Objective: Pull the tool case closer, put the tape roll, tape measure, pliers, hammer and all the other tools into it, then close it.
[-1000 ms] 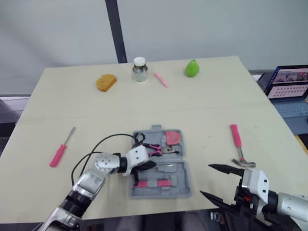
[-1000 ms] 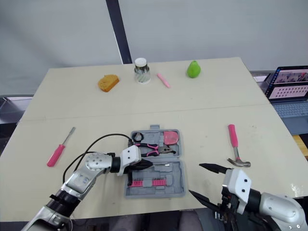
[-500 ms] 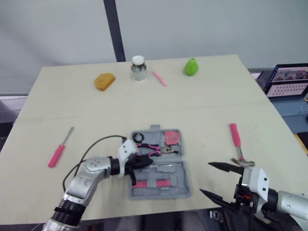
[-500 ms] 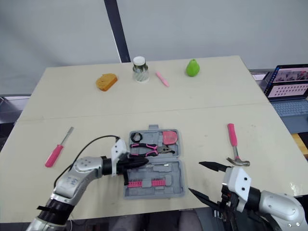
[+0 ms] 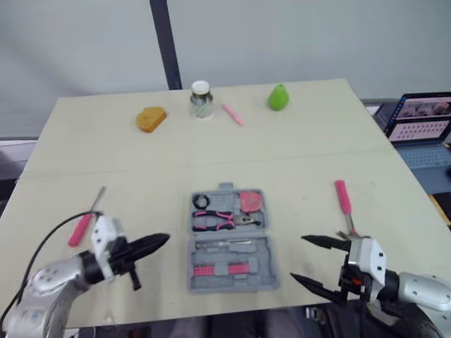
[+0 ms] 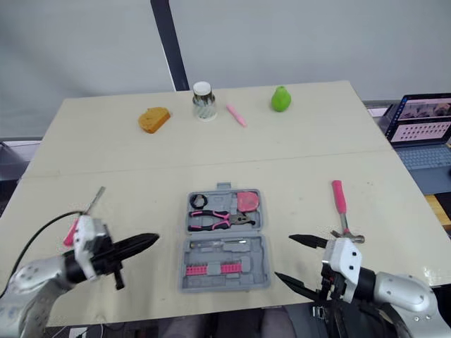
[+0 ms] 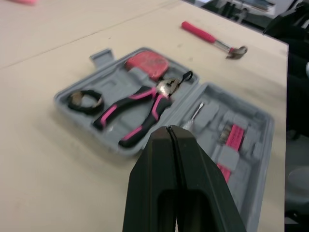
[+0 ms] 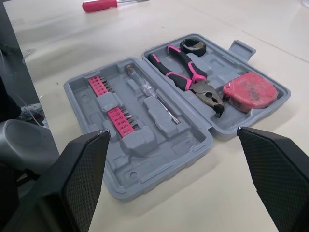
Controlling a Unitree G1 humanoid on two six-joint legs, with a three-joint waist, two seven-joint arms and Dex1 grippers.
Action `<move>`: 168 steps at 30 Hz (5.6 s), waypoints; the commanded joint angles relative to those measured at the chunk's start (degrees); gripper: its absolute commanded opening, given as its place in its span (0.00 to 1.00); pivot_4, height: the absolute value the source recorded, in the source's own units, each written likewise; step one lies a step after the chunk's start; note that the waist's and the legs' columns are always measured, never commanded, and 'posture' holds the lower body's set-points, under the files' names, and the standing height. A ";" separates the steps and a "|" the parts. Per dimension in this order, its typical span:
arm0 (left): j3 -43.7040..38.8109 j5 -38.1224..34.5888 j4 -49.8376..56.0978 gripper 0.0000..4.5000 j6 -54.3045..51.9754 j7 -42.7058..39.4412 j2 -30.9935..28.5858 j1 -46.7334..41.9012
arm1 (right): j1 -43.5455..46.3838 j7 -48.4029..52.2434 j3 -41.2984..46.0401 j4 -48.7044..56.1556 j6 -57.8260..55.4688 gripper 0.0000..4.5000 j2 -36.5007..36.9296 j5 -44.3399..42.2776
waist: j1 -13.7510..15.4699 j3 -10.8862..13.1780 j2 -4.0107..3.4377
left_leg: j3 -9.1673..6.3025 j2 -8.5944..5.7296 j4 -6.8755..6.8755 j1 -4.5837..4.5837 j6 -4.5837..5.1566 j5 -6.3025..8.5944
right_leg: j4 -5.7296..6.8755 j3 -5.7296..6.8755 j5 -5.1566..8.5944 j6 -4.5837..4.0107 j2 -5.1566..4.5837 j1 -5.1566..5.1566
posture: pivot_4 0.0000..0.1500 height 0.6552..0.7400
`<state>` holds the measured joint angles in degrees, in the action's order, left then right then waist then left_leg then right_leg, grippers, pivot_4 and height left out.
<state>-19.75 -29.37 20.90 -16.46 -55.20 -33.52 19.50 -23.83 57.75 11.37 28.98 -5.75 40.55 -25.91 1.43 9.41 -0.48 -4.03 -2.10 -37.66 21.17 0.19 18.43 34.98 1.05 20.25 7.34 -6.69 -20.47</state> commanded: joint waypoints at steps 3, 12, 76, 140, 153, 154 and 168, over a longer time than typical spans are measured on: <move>-5.65 1.20 -2.68 0.21 9.06 -1.56 1.81 8.92 | -1.36 1.75 -0.57 -1.13 1.44 1.00 0.52 0.42 | 0.07 0.06 0.11 | 0.01 0.01 0.00 0.00 0.02 0.07 | -0.03 -0.01 0.00 0.00 -0.03 0.01 | 1.00 0.99; -7.99 3.16 -4.74 0.98 19.68 -0.07 7.06 17.55 | -2.32 2.08 -0.76 -2.30 2.01 1.00 0.20 0.71 | -0.07 0.11 0.18 | 0.04 0.05 0.07 0.02 0.08 0.22 | -0.18 -0.01 0.00 -0.02 -0.06 0.00 | 1.00 0.99; 6.83 0.13 -2.11 0.98 28.86 -13.12 1.80 5.36 | -7.55 -15.80 16.69 8.28 -22.34 1.00 -0.82 -7.71 | -0.02 0.45 0.24 | 0.19 0.23 0.09 -0.01 -0.01 0.32 | -0.26 -0.02 -0.07 -0.04 0.12 0.01 | 1.00 0.99; 10.08 2.14 -2.35 0.98 31.43 -1.57 5.94 9.14 | 40.18 -42.63 6.67 -24.69 -72.07 1.00 -0.84 3.99 | -0.29 0.51 0.10 | 0.26 0.21 0.23 0.10 -0.02 0.14 | -0.17 -0.08 -0.08 -0.04 0.11 -0.23 | 1.00 0.99; 10.00 2.14 -1.39 1.00 30.62 -0.94 5.48 8.93 | 39.58 -42.24 6.88 -24.09 -72.87 0.27 -2.27 4.51 | -0.25 0.51 0.10 | 0.26 0.21 0.25 0.08 -0.02 0.14 | -0.20 -0.09 -0.08 -0.04 0.11 -0.22 | 1.00 0.99; 9.95 2.11 -1.30 1.00 30.51 -0.92 5.42 8.92 | 39.56 -42.23 6.86 -24.05 -72.87 0.18 -2.29 4.54 | -0.18 0.51 0.10 | 0.26 0.20 0.25 0.09 -0.02 0.14 | -0.20 -0.08 -0.08 -0.04 0.11 -0.22 | 1.00 0.99; 9.99 1.69 0.81 1.00 28.37 -0.28 4.79 8.53 | 38.30 -41.06 6.09 -22.00 -71.64 0.02 -1.43 4.20 | -0.21 0.50 0.11 | 0.26 0.21 0.28 0.09 -0.02 0.14 | -0.24 -0.08 -0.08 -0.04 0.10 -0.21 | 1.00 0.99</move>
<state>-9.91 -26.83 19.87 12.19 -55.81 -28.19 27.71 15.27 15.66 17.87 5.37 -77.41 38.22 -21.92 1.22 9.91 -0.37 -3.77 -1.90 -37.37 21.25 0.17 18.57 34.74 0.97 20.18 7.30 -6.59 -20.68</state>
